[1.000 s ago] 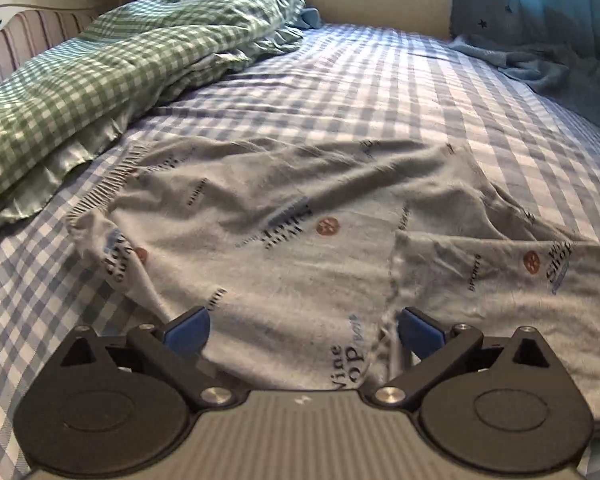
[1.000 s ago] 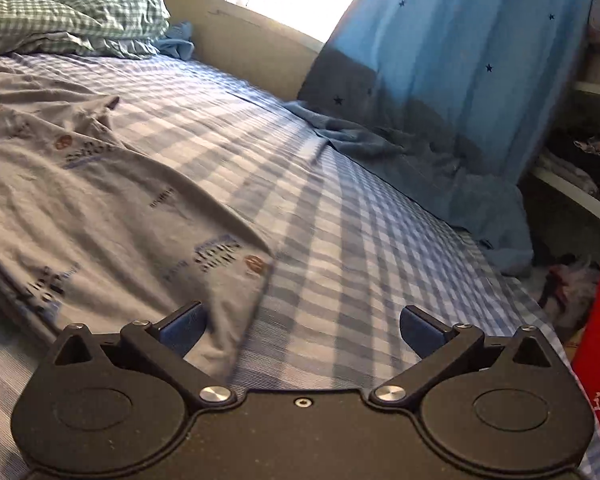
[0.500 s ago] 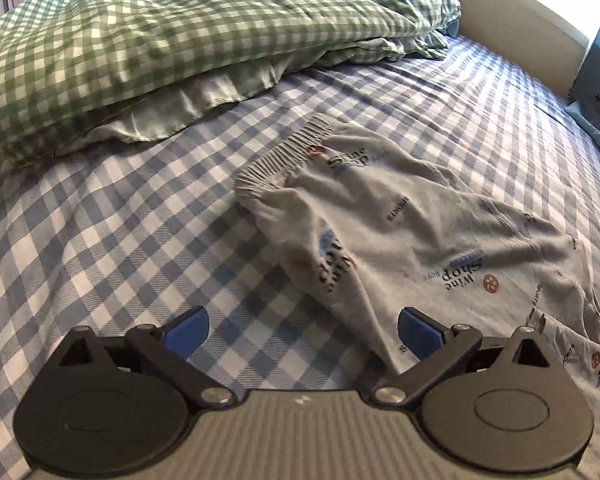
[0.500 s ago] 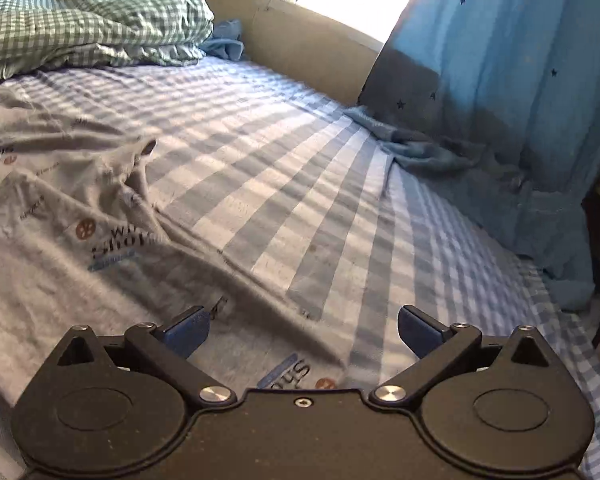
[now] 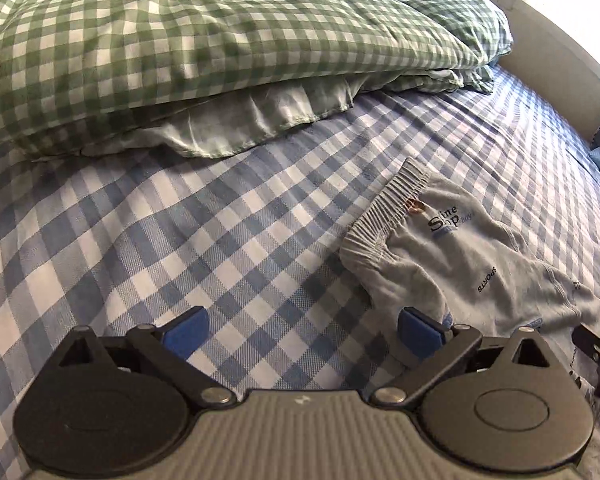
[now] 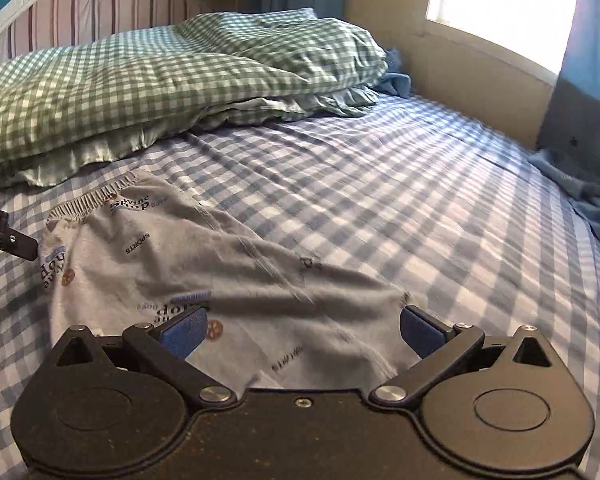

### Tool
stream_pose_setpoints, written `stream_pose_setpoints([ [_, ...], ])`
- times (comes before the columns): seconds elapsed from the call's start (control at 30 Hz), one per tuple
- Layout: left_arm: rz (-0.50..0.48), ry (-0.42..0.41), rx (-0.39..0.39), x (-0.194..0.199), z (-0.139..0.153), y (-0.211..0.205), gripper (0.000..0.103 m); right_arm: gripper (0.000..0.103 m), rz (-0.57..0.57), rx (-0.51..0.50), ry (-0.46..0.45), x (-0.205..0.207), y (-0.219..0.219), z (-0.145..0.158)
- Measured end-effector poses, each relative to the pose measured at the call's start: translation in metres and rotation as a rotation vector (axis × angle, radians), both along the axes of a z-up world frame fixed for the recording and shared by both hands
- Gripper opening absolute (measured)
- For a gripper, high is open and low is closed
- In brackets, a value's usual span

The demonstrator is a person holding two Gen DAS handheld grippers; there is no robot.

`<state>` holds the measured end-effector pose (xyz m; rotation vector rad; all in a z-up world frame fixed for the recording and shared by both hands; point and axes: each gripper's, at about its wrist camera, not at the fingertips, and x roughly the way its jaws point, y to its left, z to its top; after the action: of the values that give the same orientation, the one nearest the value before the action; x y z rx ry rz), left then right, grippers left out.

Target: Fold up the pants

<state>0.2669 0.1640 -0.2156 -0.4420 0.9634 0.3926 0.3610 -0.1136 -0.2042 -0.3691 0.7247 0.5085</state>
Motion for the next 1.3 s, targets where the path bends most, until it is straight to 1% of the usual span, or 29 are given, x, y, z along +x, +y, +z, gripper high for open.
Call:
stream_pose_setpoints([
  [0.07,-0.046,-0.043,-0.001,0.002,-0.001,0.002,0.102,0.102,0.059,0.006,-0.004,0.015,0.015,-0.004],
  [0.17,-0.097,-0.139,-0.054,0.002,-0.004,0.005,0.102,0.102,0.162,0.006,0.007,0.035,0.035,-0.014],
  [0.23,-0.116,-0.192,-0.103,0.003,-0.008,0.007,0.101,0.102,0.188,-0.048,0.028,0.049,0.047,-0.030],
  [0.27,-0.122,-0.211,-0.123,0.005,-0.010,0.008,0.101,0.101,0.184,-0.104,0.024,0.058,0.051,-0.041],
  [0.3,-0.132,-0.229,-0.156,0.007,-0.012,0.010,0.098,0.102,0.173,-0.132,0.007,0.063,0.052,-0.048],
  [0.33,-0.137,-0.245,-0.196,0.008,-0.015,0.012,0.091,0.102,0.166,-0.099,0.002,0.067,0.046,-0.052],
  [0.37,-0.137,-0.253,-0.237,0.011,-0.018,0.014,0.086,0.102,0.142,-0.069,0.021,0.073,0.042,-0.054],
  [0.4,-0.136,-0.259,-0.290,0.014,-0.022,0.016,0.078,0.102,0.119,-0.038,0.049,0.077,0.038,-0.056],
  [0.43,-0.133,-0.262,-0.345,0.017,-0.028,0.019,0.073,0.102,0.099,-0.012,0.066,0.079,0.034,-0.059],
  [0.57,-0.028,-0.287,-0.448,0.023,-0.043,0.032,0.069,0.102,0.061,0.028,0.067,0.075,0.028,-0.062],
  [0.6,0.002,-0.292,-0.472,0.024,-0.046,0.035,0.066,0.102,0.056,0.032,0.065,0.074,0.028,-0.063],
  [0.63,0.040,-0.295,-0.497,0.026,-0.049,0.039,0.058,0.102,0.053,0.037,0.064,0.073,0.028,-0.063],
  [0.67,0.077,-0.281,-0.501,0.028,-0.051,0.042,0.048,0.102,0.053,0.040,0.065,0.074,0.028,-0.063],
  [0.7,0.126,-0.239,-0.480,0.030,-0.052,0.044,0.020,0.102,0.053,0.040,0.067,0.074,0.028,-0.062],
  [0.73,0.149,-0.221,-0.505,0.032,-0.054,0.047,0.019,0.102,0.054,0.030,0.067,0.074,0.029,-0.061],
  [0.77,0.171,-0.228,-0.524,0.032,-0.054,0.049,0.018,0.101,0.055,0.015,0.054,0.073,0.030,-0.056],
  [0.8,0.177,-0.229,-0.527,0.032,-0.052,0.050,0.016,0.095,0.041,0.001,-0.001,0.067,0.031,-0.046],
  [0.83,0.167,-0.231,-0.512,0.033,-0.049,0.049,0.014,0.095,0.021,-0.003,-0.066,0.059,0.029,-0.033],
  [0.9,0.147,-0.230,-0.468,0.035,-0.043,0.044,0.013,0.099,-0.042,0.002,-0.141,0.049,0.019,-0.014],
  [0.97,0.129,-0.216,-0.432,0.040,-0.040,0.039,0.012,0.100,-0.107,0.011,-0.130,0.044,0.001,-0.006],
  [1.03,0.123,-0.191,-0.415,0.043,-0.040,0.038,0.012,0.100,-0.155,-0.016,-0.104,0.043,-0.018,-0.014],
  [1.1,0.123,-0.176,-0.413,0.044,-0.042,0.039,0.012,0.097,-0.217,-0.106,-0.082,0.051,-0.034,-0.031],
  [1.17,0.115,-0.170,-0.398,0.044,-0.042,0.038,0.012,0.097,-0.275,-0.169,-0.051,0.063,-0.048,-0.050],
  [1.2,0.110,-0.168,-0.386,0.045,-0.040,0.036,0.012,0.102,-0.291,-0.147,-0.044,0.068,-0.056,-0.054],
  [1.23,0.105,-0.164,-0.373,0.045,-0.038,0.034,0.012,0.102,-0.313,-0.127,-0.042,0.073,-0.062,-0.054],
  [1.27,0.101,-0.162,-0.361,0.046,-0.036,0.032,0.012,0.101,-0.336,-0.130,-0.034,0.079,-0.065,-0.053],
  [1.3,0.098,-0.162,-0.352,0.046,-0.033,0.031,0.012,0.097,-0.352,-0.128,-0.036,0.081,-0.066,-0.049],
])
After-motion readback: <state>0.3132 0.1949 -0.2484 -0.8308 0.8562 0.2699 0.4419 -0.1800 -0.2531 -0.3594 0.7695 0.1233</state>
